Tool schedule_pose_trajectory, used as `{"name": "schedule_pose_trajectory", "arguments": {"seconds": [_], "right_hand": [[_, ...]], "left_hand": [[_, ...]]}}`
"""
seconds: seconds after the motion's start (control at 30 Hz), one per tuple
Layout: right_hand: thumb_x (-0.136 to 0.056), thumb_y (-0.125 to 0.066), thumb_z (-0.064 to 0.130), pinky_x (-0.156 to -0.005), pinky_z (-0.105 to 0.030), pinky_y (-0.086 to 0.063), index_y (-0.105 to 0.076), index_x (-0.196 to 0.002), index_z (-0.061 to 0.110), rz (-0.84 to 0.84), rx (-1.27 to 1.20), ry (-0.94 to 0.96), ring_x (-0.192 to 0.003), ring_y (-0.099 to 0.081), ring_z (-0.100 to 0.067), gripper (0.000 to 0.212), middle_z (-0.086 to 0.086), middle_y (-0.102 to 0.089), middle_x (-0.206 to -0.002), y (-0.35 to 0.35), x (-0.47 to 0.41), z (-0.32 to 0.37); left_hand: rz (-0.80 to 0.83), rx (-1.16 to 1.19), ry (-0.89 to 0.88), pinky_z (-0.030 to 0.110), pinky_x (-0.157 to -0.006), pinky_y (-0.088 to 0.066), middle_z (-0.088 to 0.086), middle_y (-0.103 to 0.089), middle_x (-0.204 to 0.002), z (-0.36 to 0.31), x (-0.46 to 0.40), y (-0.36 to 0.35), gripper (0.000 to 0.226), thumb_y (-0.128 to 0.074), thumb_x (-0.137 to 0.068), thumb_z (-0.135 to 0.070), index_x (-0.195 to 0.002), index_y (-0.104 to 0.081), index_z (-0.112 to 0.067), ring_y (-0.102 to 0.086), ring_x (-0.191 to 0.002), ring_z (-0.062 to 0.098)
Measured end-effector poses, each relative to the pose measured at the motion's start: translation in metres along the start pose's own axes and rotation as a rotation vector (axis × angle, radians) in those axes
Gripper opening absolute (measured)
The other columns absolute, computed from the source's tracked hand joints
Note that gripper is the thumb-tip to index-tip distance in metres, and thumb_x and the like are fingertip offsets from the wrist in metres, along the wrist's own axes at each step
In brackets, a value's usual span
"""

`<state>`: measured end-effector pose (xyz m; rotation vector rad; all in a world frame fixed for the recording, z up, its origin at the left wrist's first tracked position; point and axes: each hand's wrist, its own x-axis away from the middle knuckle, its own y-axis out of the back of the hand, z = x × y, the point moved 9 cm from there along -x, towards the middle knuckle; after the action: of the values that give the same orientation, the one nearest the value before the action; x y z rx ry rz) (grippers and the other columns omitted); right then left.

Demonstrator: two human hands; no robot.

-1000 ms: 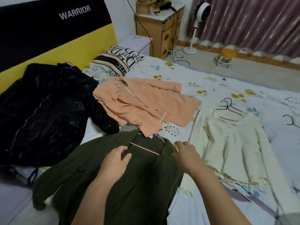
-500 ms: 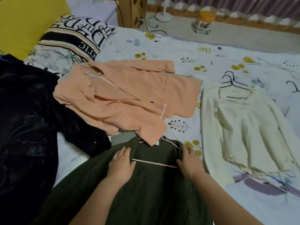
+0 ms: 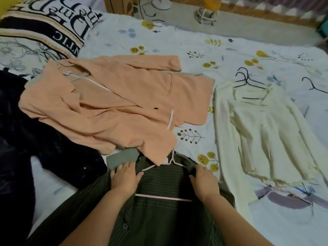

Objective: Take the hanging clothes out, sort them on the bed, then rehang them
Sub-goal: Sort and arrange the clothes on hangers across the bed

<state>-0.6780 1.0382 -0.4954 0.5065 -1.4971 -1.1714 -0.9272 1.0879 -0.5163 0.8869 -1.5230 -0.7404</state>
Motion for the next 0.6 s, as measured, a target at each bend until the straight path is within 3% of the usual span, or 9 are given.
{"name": "schedule_pose_trajectory", "arguments": {"seconds": [0.17,0.27,0.43,0.5,0.6], "right_hand": [[-0.091,-0.051,0.028,-0.095,-0.034,-0.041,-0.050,-0.120,0.015,0.059,-0.059,0.054,-0.118,-0.042,-0.028,0.032,-0.009,-0.048,-0.122,-0.003,0.019,0.003],[-0.089,-0.053,0.027,-0.095,-0.033,-0.041,-0.049,-0.116,0.014,0.112,-0.044,0.082,-0.118,-0.043,-0.026,0.031,-0.007,-0.048,-0.125,-0.001,0.031,0.004],[-0.086,-0.059,0.028,-0.099,-0.041,-0.038,-0.036,-0.126,0.016,0.158,-0.035,0.087,-0.125,-0.043,-0.026,0.048,-0.005,-0.045,-0.134,0.003,0.056,0.001],[-0.085,-0.060,0.032,-0.103,-0.044,-0.035,-0.034,-0.131,0.019,0.135,0.022,0.115,-0.129,-0.038,-0.026,0.054,-0.003,-0.041,-0.137,0.007,0.066,-0.002],[-0.092,-0.051,0.037,-0.098,-0.037,-0.038,-0.042,-0.125,0.018,0.028,0.021,0.142,-0.123,-0.042,-0.026,0.039,-0.005,-0.048,-0.131,0.019,0.081,-0.010]], "left_hand": [[0.070,0.006,-0.091,0.030,-0.085,-0.040,0.005,-0.062,-0.114,-0.008,0.021,0.007,0.030,-0.044,-0.093,-0.040,-0.111,-0.054,-0.018,-0.056,-0.106,0.024],[0.110,0.036,-0.137,0.030,-0.086,-0.043,0.007,-0.059,-0.115,-0.008,0.041,0.007,0.031,-0.047,-0.091,-0.035,-0.112,-0.057,-0.015,-0.054,-0.107,0.024],[0.221,0.225,-0.159,0.025,-0.085,-0.045,0.001,-0.062,-0.114,-0.010,0.086,-0.002,0.028,-0.057,-0.086,-0.035,-0.109,-0.053,-0.021,-0.058,-0.104,0.017],[0.180,0.234,-0.158,0.023,-0.085,-0.046,-0.002,-0.061,-0.115,-0.012,0.100,-0.001,0.043,-0.064,-0.082,-0.039,-0.118,-0.049,-0.022,-0.057,-0.104,0.014],[-0.016,0.304,-0.153,0.022,-0.082,-0.047,-0.006,-0.064,-0.110,-0.016,0.123,0.020,0.040,-0.059,-0.087,-0.040,-0.121,-0.047,-0.024,-0.060,-0.100,0.011]]}}
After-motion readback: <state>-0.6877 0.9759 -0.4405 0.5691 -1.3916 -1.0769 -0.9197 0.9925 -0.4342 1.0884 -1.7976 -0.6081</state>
